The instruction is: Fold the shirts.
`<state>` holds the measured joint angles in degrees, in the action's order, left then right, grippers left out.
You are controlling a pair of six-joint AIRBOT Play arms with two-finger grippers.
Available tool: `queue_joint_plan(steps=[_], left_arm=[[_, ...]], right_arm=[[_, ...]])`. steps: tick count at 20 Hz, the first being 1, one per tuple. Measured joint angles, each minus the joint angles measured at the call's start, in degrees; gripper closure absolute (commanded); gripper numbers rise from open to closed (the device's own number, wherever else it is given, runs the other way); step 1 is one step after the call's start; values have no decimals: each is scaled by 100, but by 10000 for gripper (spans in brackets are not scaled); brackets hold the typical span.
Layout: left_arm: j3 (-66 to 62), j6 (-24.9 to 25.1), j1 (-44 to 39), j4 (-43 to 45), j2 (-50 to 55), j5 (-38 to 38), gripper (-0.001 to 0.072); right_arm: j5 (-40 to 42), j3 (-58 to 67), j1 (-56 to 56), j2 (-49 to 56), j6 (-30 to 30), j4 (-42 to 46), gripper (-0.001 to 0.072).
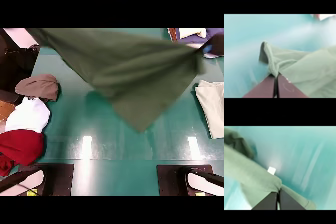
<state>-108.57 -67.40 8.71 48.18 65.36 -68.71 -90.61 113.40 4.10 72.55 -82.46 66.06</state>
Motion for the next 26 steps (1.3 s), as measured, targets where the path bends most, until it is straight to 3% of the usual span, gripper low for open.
queue_joint_plan(steps=[2, 6, 12, 18, 22, 26], left_arm=[[-328, -2, 4, -2, -619, 168, 683], [-680, -17, 9, -9, -1650, 575, 683], [-796, -350, 9, 221, -2116, 737, 683], [-87, -610, 9, 514, -1414, -85, 682], [1134, -647, 9, 623, -570, -566, 682], [2424, -487, 11, 706, 490, -420, 682]], right_arm=[[-2, 485, -151, -271, 0, -9, 695], [603, 271, -660, -1322, 74, -46, 696], [1054, 555, -1788, -2124, 225, -79, 695], [638, 146, -1360, -1325, 254, -160, 696], [337, -693, -404, -229, 256, 721, 695], [511, -1187, 155, 1038, 260, 1353, 695]])
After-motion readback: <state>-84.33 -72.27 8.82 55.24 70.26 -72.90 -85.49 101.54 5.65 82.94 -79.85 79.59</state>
